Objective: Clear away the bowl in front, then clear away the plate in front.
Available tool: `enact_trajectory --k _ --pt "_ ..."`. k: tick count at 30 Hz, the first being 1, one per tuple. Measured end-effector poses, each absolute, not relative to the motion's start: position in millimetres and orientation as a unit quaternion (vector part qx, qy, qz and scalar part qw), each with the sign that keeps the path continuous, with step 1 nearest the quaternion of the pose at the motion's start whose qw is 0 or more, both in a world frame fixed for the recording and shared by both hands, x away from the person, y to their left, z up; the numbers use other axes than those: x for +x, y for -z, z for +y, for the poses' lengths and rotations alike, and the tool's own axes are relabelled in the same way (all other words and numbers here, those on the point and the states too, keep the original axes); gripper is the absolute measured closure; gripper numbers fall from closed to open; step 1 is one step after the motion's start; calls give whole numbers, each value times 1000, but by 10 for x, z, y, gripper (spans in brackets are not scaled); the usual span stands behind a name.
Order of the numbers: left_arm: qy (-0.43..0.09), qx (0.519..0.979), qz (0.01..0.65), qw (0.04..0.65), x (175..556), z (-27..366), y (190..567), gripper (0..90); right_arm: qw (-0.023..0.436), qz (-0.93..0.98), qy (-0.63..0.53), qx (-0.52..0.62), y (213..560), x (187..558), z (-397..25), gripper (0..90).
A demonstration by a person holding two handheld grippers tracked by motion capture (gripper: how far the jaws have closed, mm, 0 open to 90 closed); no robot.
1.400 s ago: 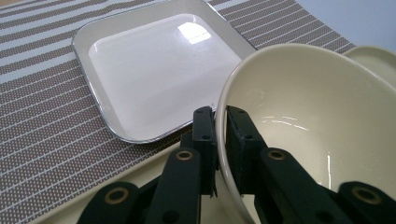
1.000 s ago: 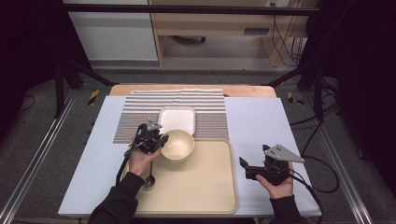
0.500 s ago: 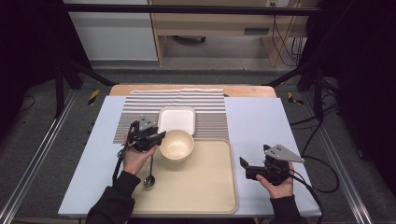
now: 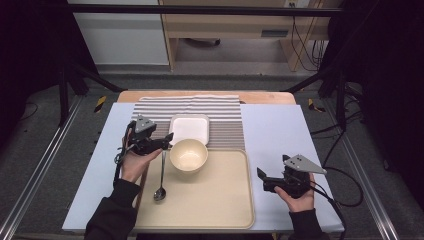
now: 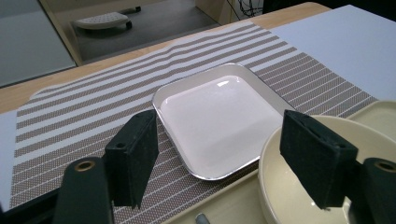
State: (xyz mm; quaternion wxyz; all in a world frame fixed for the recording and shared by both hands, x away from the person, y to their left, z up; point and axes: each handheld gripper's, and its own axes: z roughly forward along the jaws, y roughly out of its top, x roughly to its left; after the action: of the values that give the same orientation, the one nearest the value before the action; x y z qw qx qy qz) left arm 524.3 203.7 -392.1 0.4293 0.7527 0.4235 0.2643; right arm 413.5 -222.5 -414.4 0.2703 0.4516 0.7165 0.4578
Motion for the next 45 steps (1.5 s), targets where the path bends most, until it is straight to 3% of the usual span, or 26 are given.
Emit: enact_trajectory --k 20,45 --pt "-277 750 422 427 5618 2024 3842 236 273 715 -458 451 4135 4141 -2240 32" --pt "-265 765 451 376 6077 1976 4259 292 267 720 -458 448 4151 4139 -2229 35"
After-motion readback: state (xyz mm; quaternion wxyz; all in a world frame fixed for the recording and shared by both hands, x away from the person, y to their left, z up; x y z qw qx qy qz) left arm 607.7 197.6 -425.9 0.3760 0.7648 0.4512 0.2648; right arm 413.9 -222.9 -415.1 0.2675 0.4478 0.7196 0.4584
